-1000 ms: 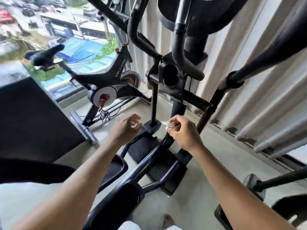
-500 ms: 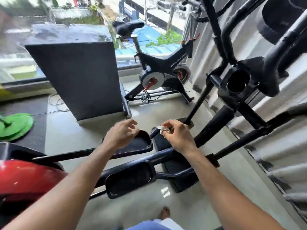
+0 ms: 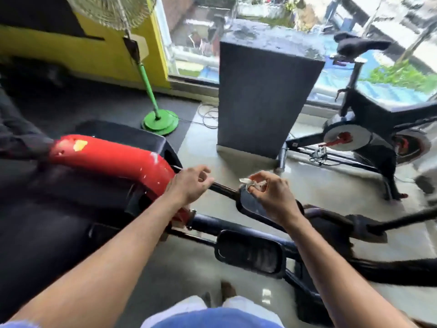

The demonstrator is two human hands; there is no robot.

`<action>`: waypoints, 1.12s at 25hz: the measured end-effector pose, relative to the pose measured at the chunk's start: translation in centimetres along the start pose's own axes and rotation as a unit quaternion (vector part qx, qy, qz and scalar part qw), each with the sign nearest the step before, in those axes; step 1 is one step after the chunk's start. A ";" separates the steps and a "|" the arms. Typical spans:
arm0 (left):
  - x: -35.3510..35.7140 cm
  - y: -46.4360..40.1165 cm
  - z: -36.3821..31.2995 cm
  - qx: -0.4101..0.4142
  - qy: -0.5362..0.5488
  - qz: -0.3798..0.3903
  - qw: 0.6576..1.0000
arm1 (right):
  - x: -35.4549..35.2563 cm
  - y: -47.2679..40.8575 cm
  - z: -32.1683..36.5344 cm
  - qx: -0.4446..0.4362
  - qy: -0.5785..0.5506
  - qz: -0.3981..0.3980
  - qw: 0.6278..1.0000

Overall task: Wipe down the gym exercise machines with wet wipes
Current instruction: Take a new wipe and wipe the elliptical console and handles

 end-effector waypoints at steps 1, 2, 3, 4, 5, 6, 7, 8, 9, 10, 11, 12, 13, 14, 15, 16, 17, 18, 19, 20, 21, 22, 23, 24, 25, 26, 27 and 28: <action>-1.5 1.3 2.5 -0.032 -0.004 -0.016 0.999 | 2.2 -1.0 2.2 -0.024 -0.007 0.020 0.999; -3.1 2.9 5.0 -0.066 -0.001 -0.032 0.997 | 4.5 -1.6 4.7 -0.049 -0.011 0.040 0.998; -4.5 4.6 7.8 -0.099 0.005 -0.052 0.994 | 7.0 -1.8 7.4 -0.071 -0.013 0.063 0.995; -5.8 6.3 10.0 -0.128 0.015 -0.073 0.989 | 9.3 -1.7 9.6 -0.088 -0.014 0.088 0.992; -6.8 7.8 12.1 -0.152 0.028 -0.090 0.984 | 11.5 -1.6 11.5 -0.103 -0.012 0.114 0.988; -7.9 9.5 14.5 -0.177 0.041 -0.108 0.977 | 13.9 -1.4 13.8 -0.124 0.000 0.139 0.982; -9.0 11.0 16.7 -0.196 0.052 -0.124 0.971 | 16.2 -1.3 16.1 -0.145 0.018 0.159 0.976; -10.1 12.5 19.0 -0.214 0.062 -0.141 0.965 | 18.6 -1.2 18.4 -0.164 0.036 0.176 0.970; -11.1 14.1 21.5 -0.230 0.072 -0.161 0.957 | 21.0 -1.2 20.7 -0.182 0.048 0.192 0.963; -12.2 15.7 24.1 -0.243 0.085 -0.183 0.949 | 23.5 -1.0 23.3 -0.203 0.051 0.206 0.956; -13.4 17.4 26.8 -0.255 0.097 -0.203 0.940 | 26.3 -0.8 26.0 -0.221 0.053 0.221 0.948; -14.6 19.3 29.6 -0.266 0.108 -0.218 0.933 | 29.1 -0.5 28.8 -0.236 0.056 0.235 0.941; -15.7 21.0 32.1 -0.275 0.117 -0.227 0.927 | 31.7 -0.1 31.2 -0.245 0.062 0.245 0.936; -17.0 22.8 34.5 -0.285 0.123 -0.235 0.921 | 34.1 0.2 33.5 -0.256 0.068 0.252 0.931; -18.8 24.8 37.1 -0.295 0.129 -0.245 0.914 | 36.9 0.8 36.2 -0.265 0.072 0.261 0.925; -20.6 27.0 39.7 -0.307 0.131 -0.256 0.907 | 39.5 1.6 38.9 -0.274 0.072 0.274 0.919; -22.6 29.1 42.3 -0.320 0.129 -0.268 0.899 | 41.8 2.3 41.8 -0.286 0.068 0.282 0.913; -24.7 30.8 44.7 -0.330 0.124 -0.281 0.893 | 43.9 3.0 44.7 -0.300 0.062 0.286 0.908; -26.8 32.4 47.1 -0.338 0.117 -0.294 0.886 | 45.7 3.6 47.6 -0.310 0.052 0.289 0.904; -29.1 33.7 49.1 -0.344 0.108 -0.306 0.881 | 47.2 4.1 50.3 -0.322 0.042 0.289 0.901; -31.0 34.6 50.7 -0.347 0.104 -0.318 0.876 | 48.6 4.5 52.7 -0.328 0.036 0.293 0.897; -32.6 35.2 52.2 -0.346 0.106 -0.329 0.872 | 49.9 4.7 54.7 -0.334 0.032 0.298 0.893; -34.2 35.7 54.1 -0.344 0.111 -0.335 0.870 | 51.8 4.8 56.9 -0.342 0.029 0.304 0.889; -35.4 36.1 56.1 -0.343 0.115 -0.336 0.870 | 53.7 4.6 59.0 -0.347 0.027 0.311 0.884; -36.6 36.4 58.1 -0.341 0.116 -0.335 0.870 | 55.6 4.3 61.1 -0.347 0.026 0.315 0.883; -37.9 36.6 60.1 -0.341 0.116 -0.331 0.872 | 57.5 3.7 63.1 -0.345 0.029 0.316 0.883; -39.1 36.8 62.2 -0.340 0.114 -0.326 0.875 | 59.4 3.0 64.9 -0.341 0.031 0.315 0.885; -40.5 36.9 64.1 -0.340 0.108 -0.320 0.877 | 61.3 2.3 66.7 -0.341 0.029 0.313 0.886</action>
Point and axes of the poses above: each hand's wrist, its own y-axis away from the middle knuckle, its own x-axis out of the palm, z = x × y, the point moved 10 cm from there along -y, towards the middle knuckle, and after that the axes turned 11 degrees about x, right-handed, at the moved point
